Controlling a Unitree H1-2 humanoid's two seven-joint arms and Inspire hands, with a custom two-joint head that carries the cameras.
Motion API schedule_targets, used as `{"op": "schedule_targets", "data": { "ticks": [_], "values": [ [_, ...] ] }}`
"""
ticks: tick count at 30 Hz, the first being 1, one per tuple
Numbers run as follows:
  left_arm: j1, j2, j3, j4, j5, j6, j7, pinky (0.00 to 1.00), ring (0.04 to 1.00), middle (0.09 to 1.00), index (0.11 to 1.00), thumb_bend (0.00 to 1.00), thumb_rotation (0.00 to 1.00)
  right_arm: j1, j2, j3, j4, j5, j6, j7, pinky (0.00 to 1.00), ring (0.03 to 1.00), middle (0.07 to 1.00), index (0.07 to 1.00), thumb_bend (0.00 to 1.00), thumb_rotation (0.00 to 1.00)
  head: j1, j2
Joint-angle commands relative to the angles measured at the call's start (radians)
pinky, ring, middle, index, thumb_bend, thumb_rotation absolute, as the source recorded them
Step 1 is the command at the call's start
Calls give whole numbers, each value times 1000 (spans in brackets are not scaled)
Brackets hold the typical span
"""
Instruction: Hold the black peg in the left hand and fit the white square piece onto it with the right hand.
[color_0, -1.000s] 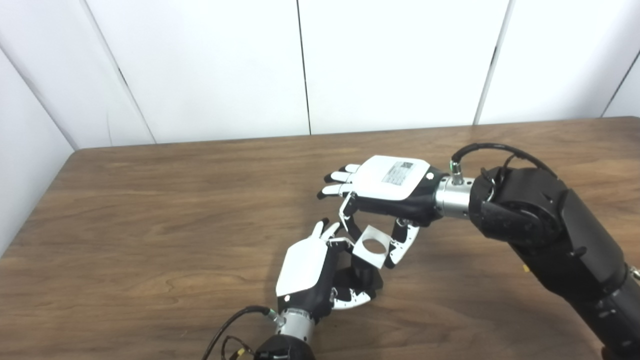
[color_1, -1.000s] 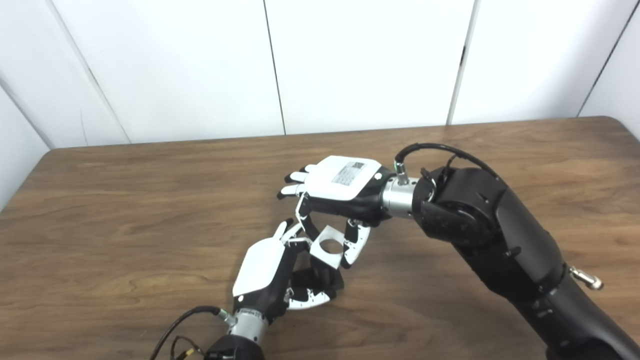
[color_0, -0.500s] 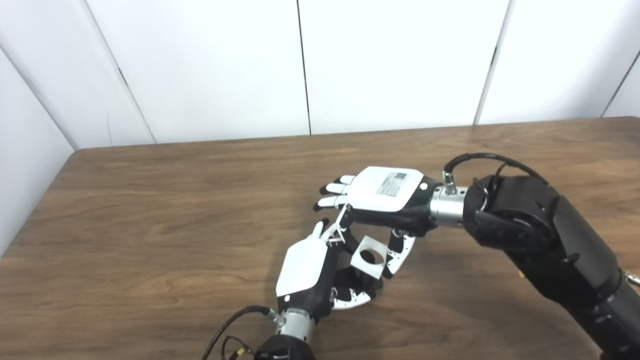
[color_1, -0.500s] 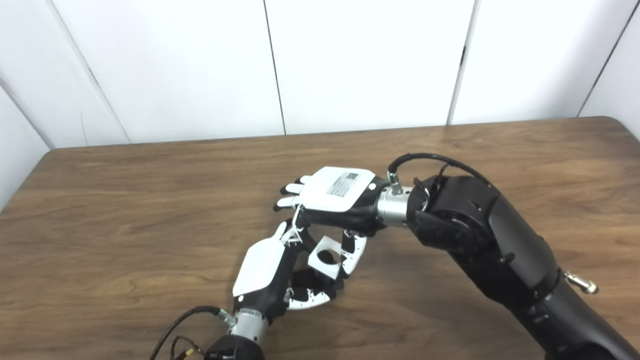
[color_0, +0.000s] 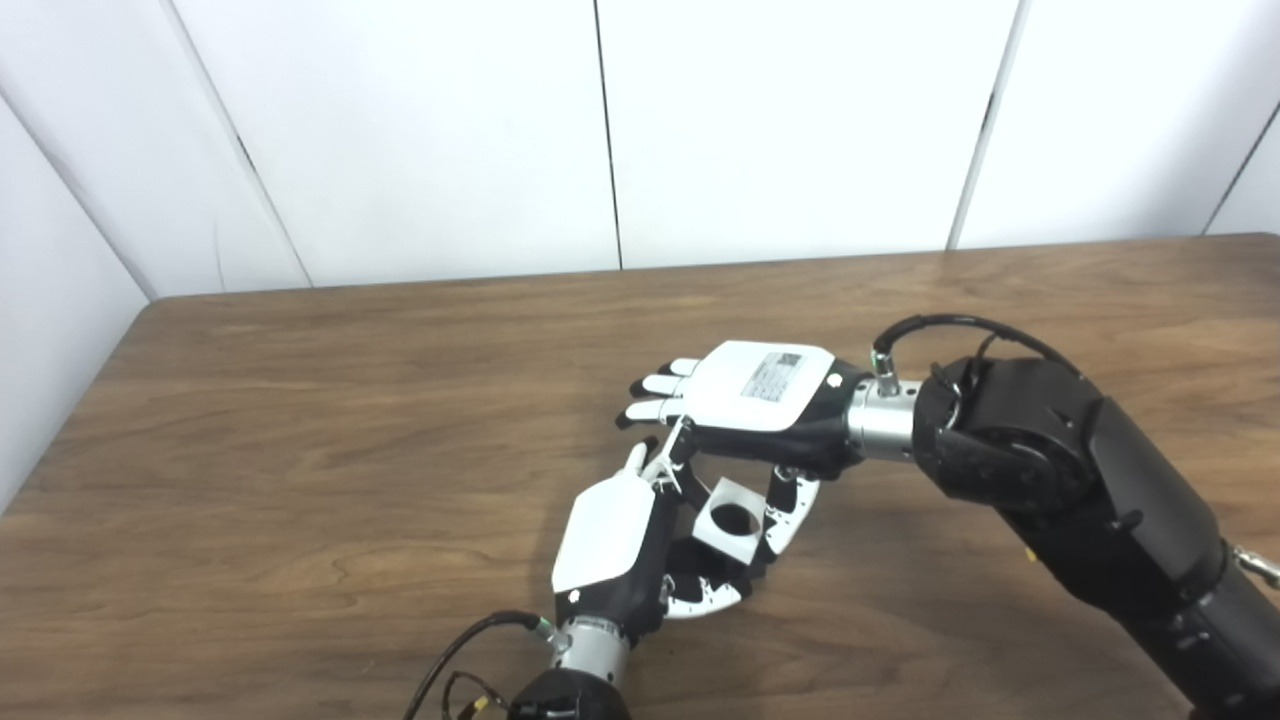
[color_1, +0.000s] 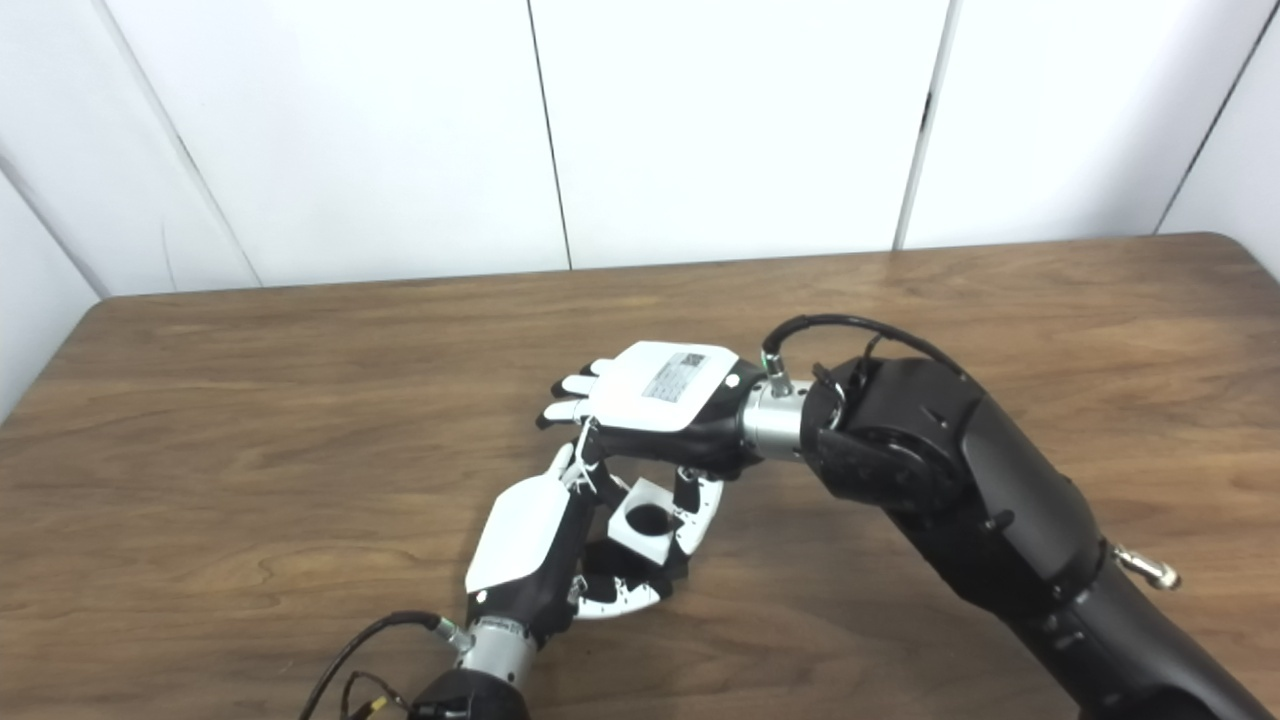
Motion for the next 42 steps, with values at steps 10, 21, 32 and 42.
{"op": "schedule_targets", "data": {
  "ticks": [10, 21, 32, 42],
  "values": [
    [4, 2, -8, 4, 0, 2, -20, 942, 1000, 937, 492, 522, 64, -34, 7, -7, 23, -11, -31, -50, 1000, 1000, 959, 491, 523, 144, 4, -1],
    [0, -3, -10, 5, -3, 1, -17, 941, 1000, 938, 492, 521, 65, -40, 3, -10, 62, -15, -50, -70, 1000, 1000, 960, 491, 522, 144, 5, -5],
    [0, -4, -15, 6, 10, 1, -7, 926, 1000, 931, 492, 521, 66, -35, 0, -4, 67, -19, -42, -62, 1000, 1000, 957, 492, 523, 146, 5, -3],
    [-2, -4, -16, 6, 17, 9, -11, 942, 1000, 925, 493, 522, 70, -22, -2, 0, 67, -27, -35, -60, 992, 1000, 951, 539, 652, 189, 9, -1]
  ]
}}
